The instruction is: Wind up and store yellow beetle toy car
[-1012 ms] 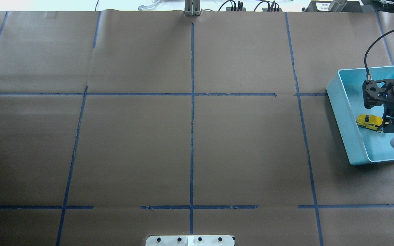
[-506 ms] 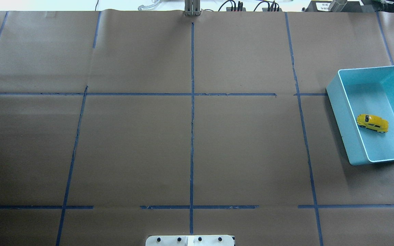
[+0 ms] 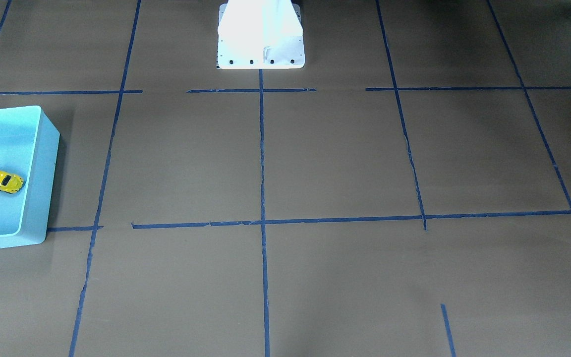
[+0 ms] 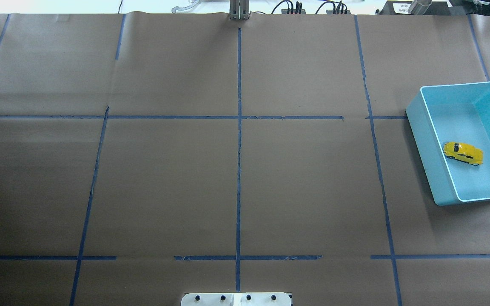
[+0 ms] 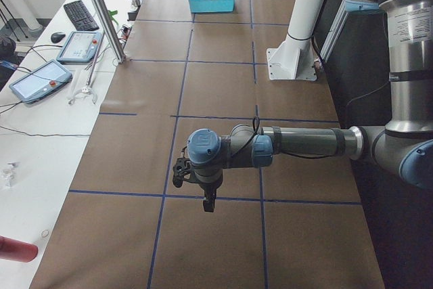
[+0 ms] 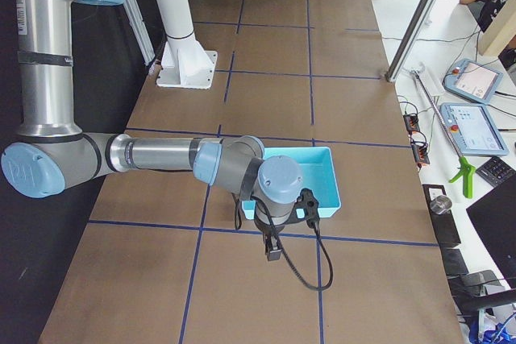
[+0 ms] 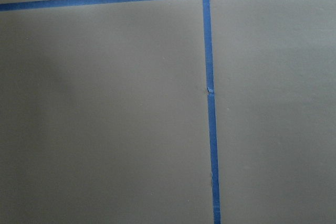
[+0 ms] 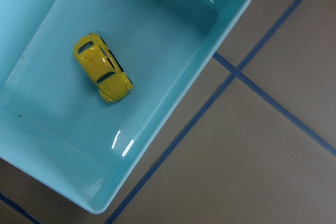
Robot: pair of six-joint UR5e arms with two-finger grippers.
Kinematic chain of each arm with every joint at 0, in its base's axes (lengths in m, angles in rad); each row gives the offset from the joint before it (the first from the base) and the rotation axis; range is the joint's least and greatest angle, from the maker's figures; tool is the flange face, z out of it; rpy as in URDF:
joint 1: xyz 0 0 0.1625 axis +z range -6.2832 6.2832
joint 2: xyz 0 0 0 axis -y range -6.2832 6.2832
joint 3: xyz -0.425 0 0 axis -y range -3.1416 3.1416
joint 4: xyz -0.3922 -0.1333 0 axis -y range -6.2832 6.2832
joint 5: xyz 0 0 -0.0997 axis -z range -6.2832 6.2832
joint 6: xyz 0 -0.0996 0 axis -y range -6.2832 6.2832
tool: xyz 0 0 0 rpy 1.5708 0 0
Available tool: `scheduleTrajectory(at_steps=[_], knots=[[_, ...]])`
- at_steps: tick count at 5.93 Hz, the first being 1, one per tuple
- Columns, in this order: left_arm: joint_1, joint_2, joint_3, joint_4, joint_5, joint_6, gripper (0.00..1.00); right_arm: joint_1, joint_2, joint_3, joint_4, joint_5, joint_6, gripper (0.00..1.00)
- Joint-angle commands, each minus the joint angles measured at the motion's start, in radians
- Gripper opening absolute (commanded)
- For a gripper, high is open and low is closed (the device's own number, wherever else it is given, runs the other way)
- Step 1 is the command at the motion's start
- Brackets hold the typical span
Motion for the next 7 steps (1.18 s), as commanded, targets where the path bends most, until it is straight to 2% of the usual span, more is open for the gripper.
scheduleTrajectory(at_steps=[1, 2, 3, 4, 7], knots=[[0.002, -0.018, 0.0, -0.002, 0.0, 0.0, 1.0, -0.021, -0.001, -0.026, 0.035, -0.019, 0.4, 1.0], [0.002, -0.031, 0.0, -0.003, 0.0, 0.0, 1.0, -0.084, 0.0, -0.022, 0.16, -0.016, 0.485, 1.0], [0.003, -0.043, 0.006, -0.003, 0.0, -0.002, 1.0, -0.142, 0.009, 0.015, 0.208, -0.015, 0.508, 1.0], [0.003, -0.058, 0.02, -0.003, 0.0, -0.002, 1.0, -0.193, 0.011, 0.054, 0.21, -0.013, 0.497, 1.0], [0.002, -0.057, 0.02, -0.003, 0.002, -0.002, 1.0, -0.198, 0.006, 0.059, 0.207, -0.019, 0.489, 1.0]])
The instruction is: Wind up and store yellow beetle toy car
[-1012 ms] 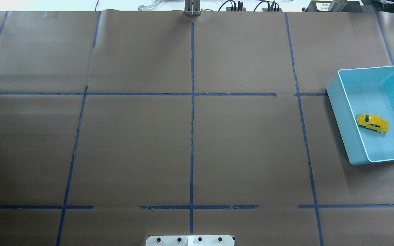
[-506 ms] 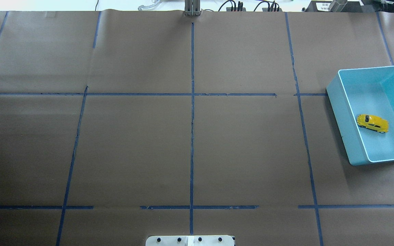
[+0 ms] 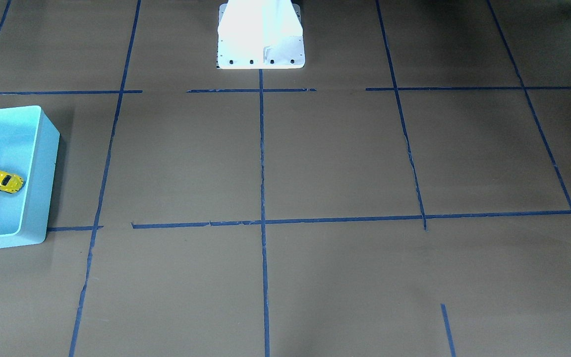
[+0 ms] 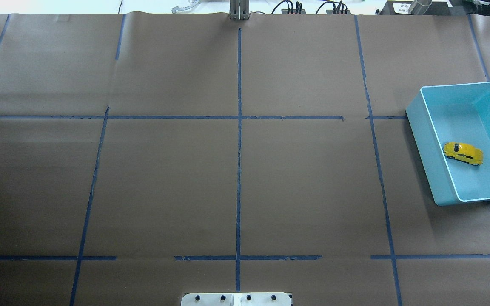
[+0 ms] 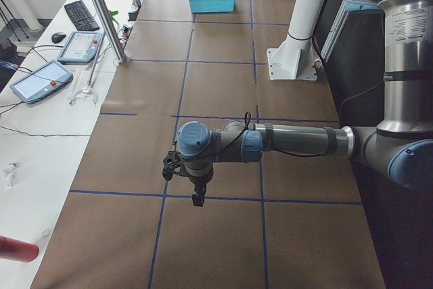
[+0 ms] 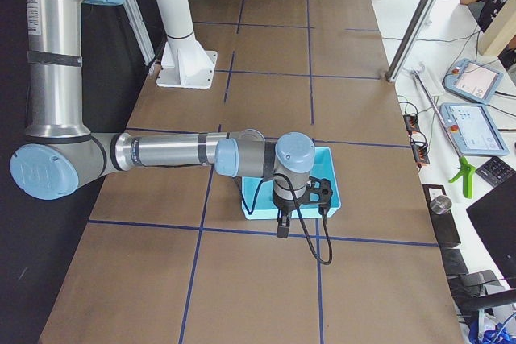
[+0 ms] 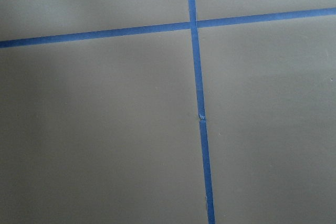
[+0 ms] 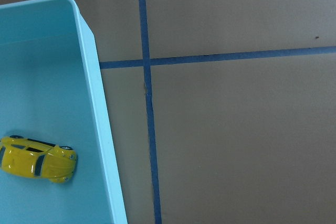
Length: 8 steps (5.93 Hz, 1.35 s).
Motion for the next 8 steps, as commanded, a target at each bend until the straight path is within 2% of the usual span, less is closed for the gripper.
scheduleTrajectory(at_steps=[1, 4, 8], knots=[[0.0, 0.0, 0.0, 0.0, 0.0, 0.0, 1.0, -0.001, 0.004, 0.006, 0.0, 0.005, -0.001, 1.0], [0.0, 0.0, -0.001, 0.0, -0.001, -0.003, 1.0, -0.001, 0.003, -0.004, 0.003, 0.011, -0.15, 1.0], [0.0, 0.0, -0.001, 0.0, -0.001, -0.003, 1.0, -0.001, -0.005, -0.019, 0.002, 0.013, -0.138, 1.0]])
